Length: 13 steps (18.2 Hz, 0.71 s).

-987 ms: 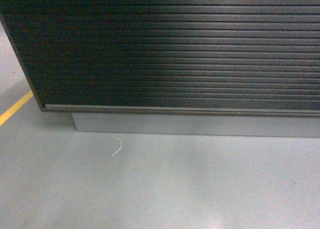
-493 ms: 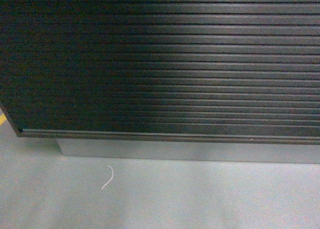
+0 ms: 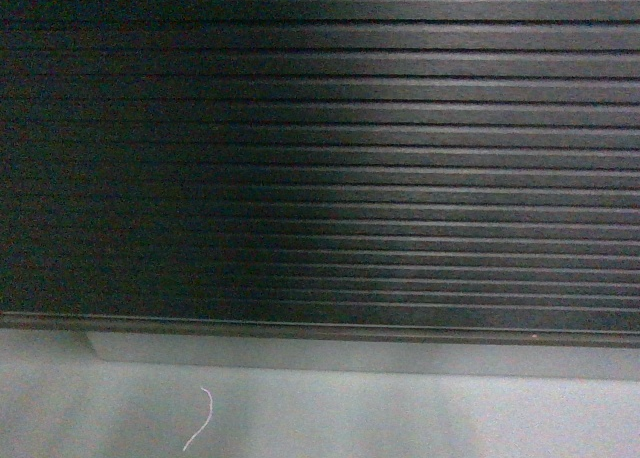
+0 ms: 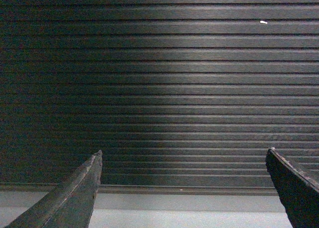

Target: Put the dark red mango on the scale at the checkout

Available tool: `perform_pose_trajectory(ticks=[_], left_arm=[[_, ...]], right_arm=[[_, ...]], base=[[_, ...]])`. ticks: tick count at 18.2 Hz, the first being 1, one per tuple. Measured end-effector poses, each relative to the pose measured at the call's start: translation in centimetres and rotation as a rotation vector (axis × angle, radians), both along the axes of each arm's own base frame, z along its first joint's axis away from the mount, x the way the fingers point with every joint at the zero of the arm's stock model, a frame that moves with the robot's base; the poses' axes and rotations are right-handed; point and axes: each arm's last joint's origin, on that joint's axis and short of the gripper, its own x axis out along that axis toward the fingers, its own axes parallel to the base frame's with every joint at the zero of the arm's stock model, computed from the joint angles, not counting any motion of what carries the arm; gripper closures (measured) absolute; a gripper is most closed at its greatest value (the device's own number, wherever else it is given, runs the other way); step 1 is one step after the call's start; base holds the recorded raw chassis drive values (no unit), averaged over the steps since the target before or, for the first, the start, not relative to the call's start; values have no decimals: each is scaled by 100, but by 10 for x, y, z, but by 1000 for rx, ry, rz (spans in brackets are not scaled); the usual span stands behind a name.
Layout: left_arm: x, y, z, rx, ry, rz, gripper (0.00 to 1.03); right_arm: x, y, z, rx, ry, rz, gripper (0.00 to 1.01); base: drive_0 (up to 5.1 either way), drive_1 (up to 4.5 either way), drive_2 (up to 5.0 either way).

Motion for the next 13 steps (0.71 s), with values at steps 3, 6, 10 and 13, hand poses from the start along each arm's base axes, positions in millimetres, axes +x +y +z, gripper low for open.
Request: perform_pose_trajectory(ticks=[3,6,10,13], left_arm=[[0,0,0,0,1,0,5],[0,0,0,0,0,0,5],[0,0,0,0,0,0,5],[0,0,0,0,1,0,5]], right_arm=[[0,0,0,0,0,0,3],[0,0,0,0,1,0,3],[0,0,0,0,0,0,3],[0,0,0,0,0,0,3]], base=[[-2,311,-316],[0,314,-313],[1,315,-312],[-1,311,-314]])
